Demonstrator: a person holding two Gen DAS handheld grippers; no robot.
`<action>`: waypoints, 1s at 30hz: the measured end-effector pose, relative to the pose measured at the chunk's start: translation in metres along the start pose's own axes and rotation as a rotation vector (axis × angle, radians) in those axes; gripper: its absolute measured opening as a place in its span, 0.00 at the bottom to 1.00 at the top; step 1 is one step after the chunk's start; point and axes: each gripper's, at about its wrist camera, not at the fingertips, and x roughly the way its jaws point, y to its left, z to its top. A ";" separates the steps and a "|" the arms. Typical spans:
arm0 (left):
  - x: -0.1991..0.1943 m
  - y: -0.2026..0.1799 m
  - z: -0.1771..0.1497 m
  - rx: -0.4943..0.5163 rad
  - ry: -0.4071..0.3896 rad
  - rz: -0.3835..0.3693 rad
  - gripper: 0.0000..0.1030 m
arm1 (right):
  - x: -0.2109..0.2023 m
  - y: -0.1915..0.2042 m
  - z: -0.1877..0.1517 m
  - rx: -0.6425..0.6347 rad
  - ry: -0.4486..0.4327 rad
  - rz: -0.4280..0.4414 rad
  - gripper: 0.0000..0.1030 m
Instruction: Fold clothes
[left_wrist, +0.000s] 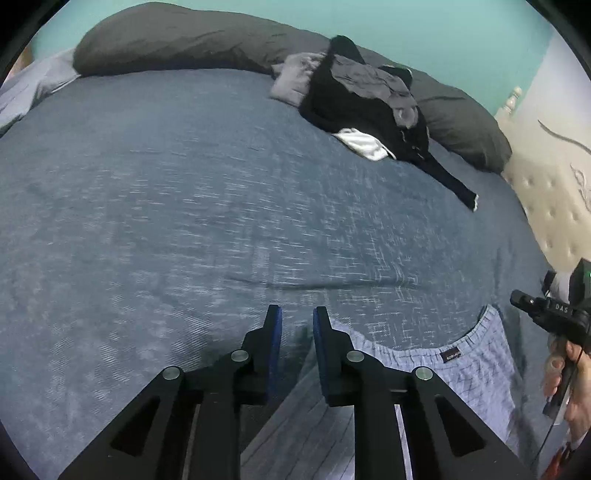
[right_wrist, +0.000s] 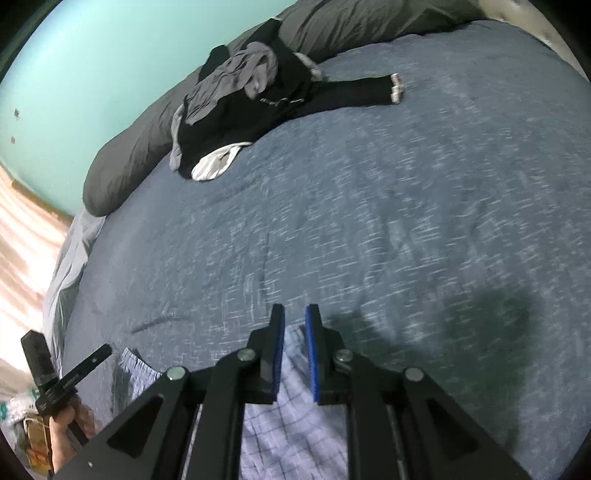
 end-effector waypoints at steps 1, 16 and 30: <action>-0.006 0.004 -0.002 -0.011 -0.001 -0.004 0.20 | -0.005 -0.001 0.001 0.010 -0.004 -0.003 0.11; -0.083 0.046 -0.107 -0.135 0.037 -0.011 0.34 | -0.070 -0.005 -0.113 0.071 0.007 0.092 0.17; -0.100 0.000 -0.188 -0.138 0.097 -0.088 0.35 | -0.104 -0.011 -0.213 0.188 0.003 0.160 0.31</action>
